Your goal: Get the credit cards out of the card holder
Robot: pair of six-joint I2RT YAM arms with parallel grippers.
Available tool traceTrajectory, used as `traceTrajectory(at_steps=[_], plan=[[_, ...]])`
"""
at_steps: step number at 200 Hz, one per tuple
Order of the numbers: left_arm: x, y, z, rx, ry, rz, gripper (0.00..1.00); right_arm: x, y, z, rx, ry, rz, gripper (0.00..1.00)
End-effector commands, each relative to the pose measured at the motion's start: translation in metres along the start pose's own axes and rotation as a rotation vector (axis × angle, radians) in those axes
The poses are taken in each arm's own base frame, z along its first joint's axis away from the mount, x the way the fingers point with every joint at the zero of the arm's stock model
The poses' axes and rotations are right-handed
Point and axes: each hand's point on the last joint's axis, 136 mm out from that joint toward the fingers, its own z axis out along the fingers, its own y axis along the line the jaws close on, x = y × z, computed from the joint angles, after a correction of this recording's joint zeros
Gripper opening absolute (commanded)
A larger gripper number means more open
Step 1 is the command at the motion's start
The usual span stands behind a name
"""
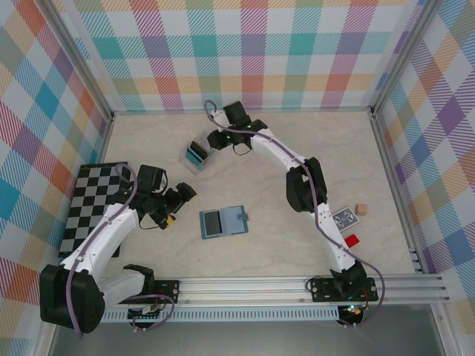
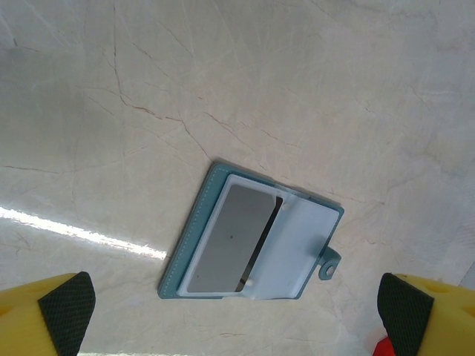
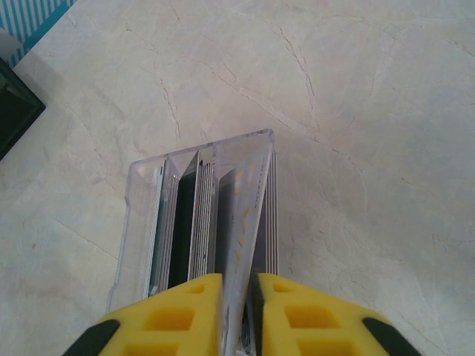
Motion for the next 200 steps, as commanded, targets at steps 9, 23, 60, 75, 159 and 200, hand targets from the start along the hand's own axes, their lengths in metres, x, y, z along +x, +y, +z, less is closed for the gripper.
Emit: traceTrajectory(at_steps=[9, 23, 60, 75, 159, 200], plan=[[0.001, 0.004, 0.002, -0.003, 0.013, -0.015, 1.00, -0.010, 0.012, -0.007, -0.028, -0.008, -0.018, 0.23], [0.001, 0.004, 0.002, -0.004, 0.014, -0.017, 1.00, -0.014, 0.014, -0.012, -0.031, -0.012, -0.009, 0.24], [0.000, 0.001, -0.002, 0.003, 0.007, 0.010, 1.00, -0.025, 0.019, -0.035, 0.001, -0.011, 0.066, 0.29], [0.001, 0.002, -0.003, -0.002, 0.009, 0.023, 1.00, -0.028, 0.024, -0.051, 0.007, -0.002, 0.114, 0.33], [0.010, 0.003, -0.008, -0.003, 0.041, 0.099, 1.00, 0.056, 0.073, -0.169, 0.047, 0.121, 0.293, 0.58], [0.014, -0.002, -0.007, 0.008, 0.045, 0.144, 1.00, 0.134, 0.104, -0.211, 0.059, 0.210, 0.349, 0.69]])
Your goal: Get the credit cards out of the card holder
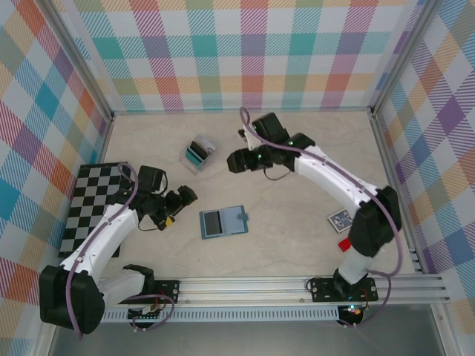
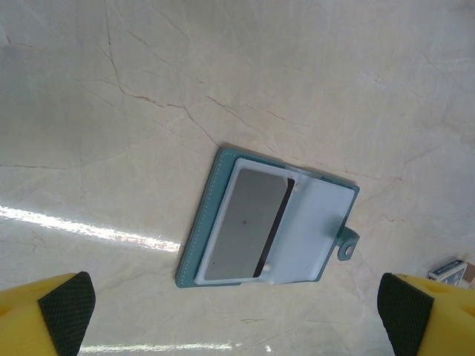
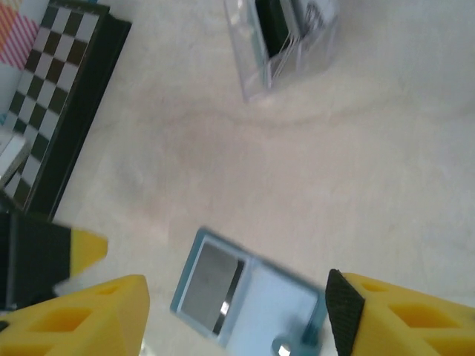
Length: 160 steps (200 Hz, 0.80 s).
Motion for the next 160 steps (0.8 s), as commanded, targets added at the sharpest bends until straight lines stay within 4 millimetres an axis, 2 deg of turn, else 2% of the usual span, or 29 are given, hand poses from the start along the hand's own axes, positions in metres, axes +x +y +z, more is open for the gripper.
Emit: traceTrajectory(at_steps=[1, 23, 41, 68, 93, 121, 138, 160], plan=[[0.006, -0.006, -0.006, 0.018, 0.010, 0.048, 1.00, 0.049, -0.005, 0.000, 0.031, 0.077, 0.079, 0.69], [0.008, -0.012, -0.002, 0.028, 0.013, 0.067, 1.00, 0.084, -0.006, -0.007, 0.051, 0.097, 0.125, 0.78], [0.012, -0.018, 0.005, 0.032, 0.023, 0.084, 1.00, 0.104, -0.004, -0.009, 0.043, 0.096, 0.173, 0.83], [0.020, -0.027, 0.017, 0.026, 0.034, 0.115, 1.00, 0.124, 0.001, -0.007, -0.008, 0.094, 0.266, 0.91], [0.026, -0.028, 0.029, 0.005, 0.046, 0.113, 0.96, 0.137, 0.004, 0.005, -0.030, 0.117, 0.319, 0.97], [0.034, -0.034, 0.037, 0.032, 0.052, 0.058, 0.94, 0.142, 0.006, 0.021, -0.047, 0.148, 0.374, 0.94], [0.036, -0.032, 0.043, 0.029, 0.049, 0.034, 0.93, 0.141, 0.007, 0.031, -0.053, 0.160, 0.396, 0.88], [0.038, -0.031, 0.049, 0.013, 0.065, 0.024, 0.80, 0.140, 0.013, 0.044, -0.083, 0.187, 0.420, 0.78]])
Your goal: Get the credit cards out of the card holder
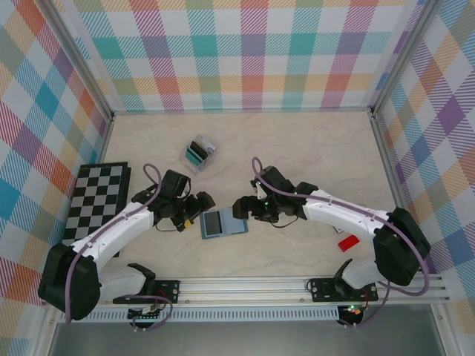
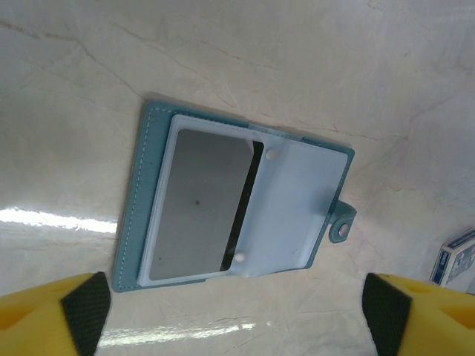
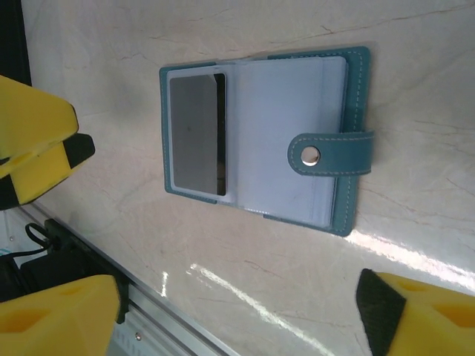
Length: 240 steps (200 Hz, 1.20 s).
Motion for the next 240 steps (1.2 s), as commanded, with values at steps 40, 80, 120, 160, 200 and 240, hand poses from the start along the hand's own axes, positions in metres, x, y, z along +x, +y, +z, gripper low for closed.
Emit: traceTrajectory(at_steps=[40, 80, 120, 160, 200, 240], plan=[[0.000, 0.001, 0.014, -0.028, 0.005, -0.014, 0.60, -0.001, 0.026, 0.034, -0.079, 0.071, 0.023, 0.63], [0.000, 0.014, 0.029, -0.075, 0.019, -0.003, 0.47, 0.001, 0.031, 0.055, -0.064, 0.131, 0.024, 0.49], [-0.001, 0.027, 0.035, -0.098, 0.000, -0.013, 0.37, 0.005, 0.032, 0.077, -0.030, 0.211, 0.011, 0.36], [0.003, 0.037, 0.042, -0.112, 0.019, -0.031, 0.28, 0.001, 0.030, 0.093, -0.002, 0.236, 0.008, 0.29], [0.009, 0.039, 0.050, -0.093, 0.051, -0.053, 0.21, 0.001, 0.026, 0.103, 0.012, 0.253, 0.007, 0.28], [0.011, 0.042, 0.054, -0.105, 0.061, -0.057, 0.17, 0.001, 0.023, 0.109, 0.023, 0.271, 0.001, 0.24]])
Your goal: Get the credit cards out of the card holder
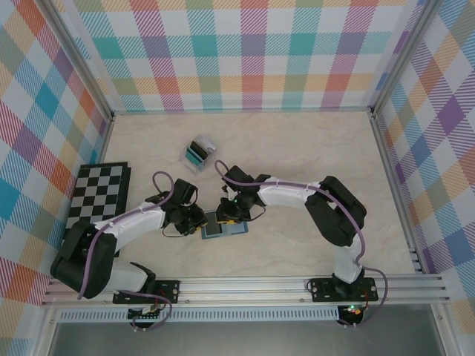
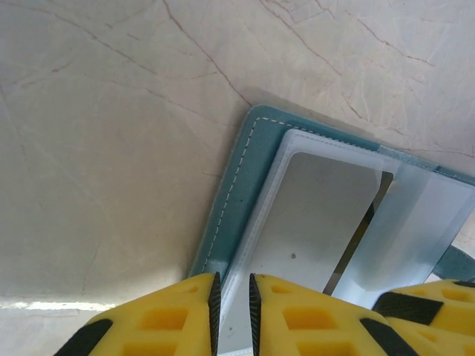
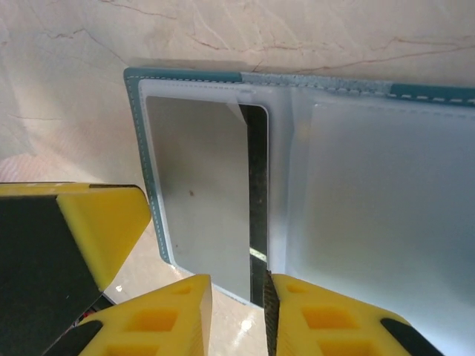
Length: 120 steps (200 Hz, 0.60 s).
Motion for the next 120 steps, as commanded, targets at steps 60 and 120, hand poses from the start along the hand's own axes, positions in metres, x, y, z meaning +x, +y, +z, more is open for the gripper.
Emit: traceTrajectory(at_steps=[60, 120], plan=[[0.004, 0.006, 0.008, -0.016, 0.027, -0.014, 0.14, 0.003, 0.001, 0.009, 0.010, 0.047, -0.023, 0.22], [0.006, 0.012, 0.011, -0.041, 0.039, -0.017, 0.11, 0.004, -0.005, 0.013, 0.033, 0.062, -0.014, 0.22]])
